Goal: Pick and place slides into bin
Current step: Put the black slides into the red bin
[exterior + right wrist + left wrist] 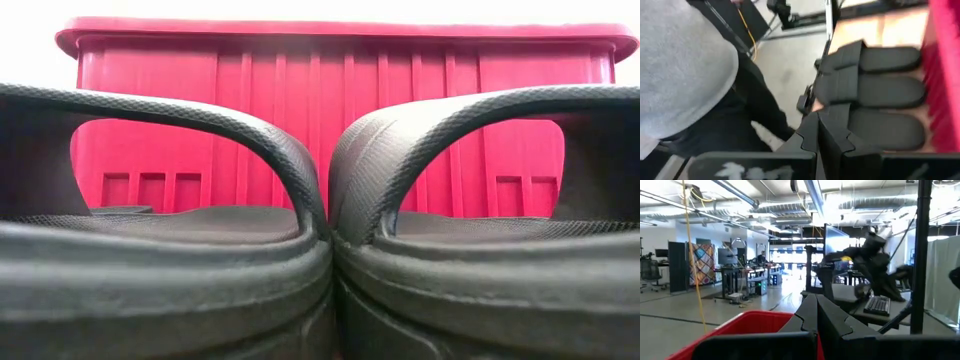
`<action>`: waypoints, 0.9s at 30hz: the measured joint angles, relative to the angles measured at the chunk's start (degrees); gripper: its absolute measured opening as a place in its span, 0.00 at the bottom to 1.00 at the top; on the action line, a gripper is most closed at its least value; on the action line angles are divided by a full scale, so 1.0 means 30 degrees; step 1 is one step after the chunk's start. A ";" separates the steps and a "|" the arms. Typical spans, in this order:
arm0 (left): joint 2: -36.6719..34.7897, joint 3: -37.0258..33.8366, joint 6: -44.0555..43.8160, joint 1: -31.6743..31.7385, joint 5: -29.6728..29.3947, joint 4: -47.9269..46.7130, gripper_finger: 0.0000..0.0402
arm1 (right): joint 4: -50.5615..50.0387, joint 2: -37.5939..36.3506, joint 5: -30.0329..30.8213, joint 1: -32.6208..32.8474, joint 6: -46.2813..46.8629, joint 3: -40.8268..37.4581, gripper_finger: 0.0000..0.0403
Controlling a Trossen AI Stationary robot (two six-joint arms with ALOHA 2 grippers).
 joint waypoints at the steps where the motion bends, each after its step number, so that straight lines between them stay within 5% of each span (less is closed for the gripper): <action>1: -0.0094 0.0007 0.0040 0.0000 -0.0073 -0.0005 0.00 | -0.0058 0.0383 0.0008 0.0212 0.0453 0.0005 0.00; 14: -0.0421 0.0015 -0.1090 0.0004 -0.0660 -0.0067 0.00 | -0.4964 0.2765 -0.1156 0.2372 0.1352 -0.1080 0.00; 17: -0.0414 0.0015 -0.1661 0.0004 -0.0631 -0.0070 0.00 | -0.3623 0.2418 -0.3039 0.2693 0.1044 -0.2936 0.01; 27: -0.0399 0.0015 -0.3476 0.0004 -0.0616 -0.0099 0.00 | 0.5874 0.2092 -0.3048 0.3061 0.1470 -0.8396 0.25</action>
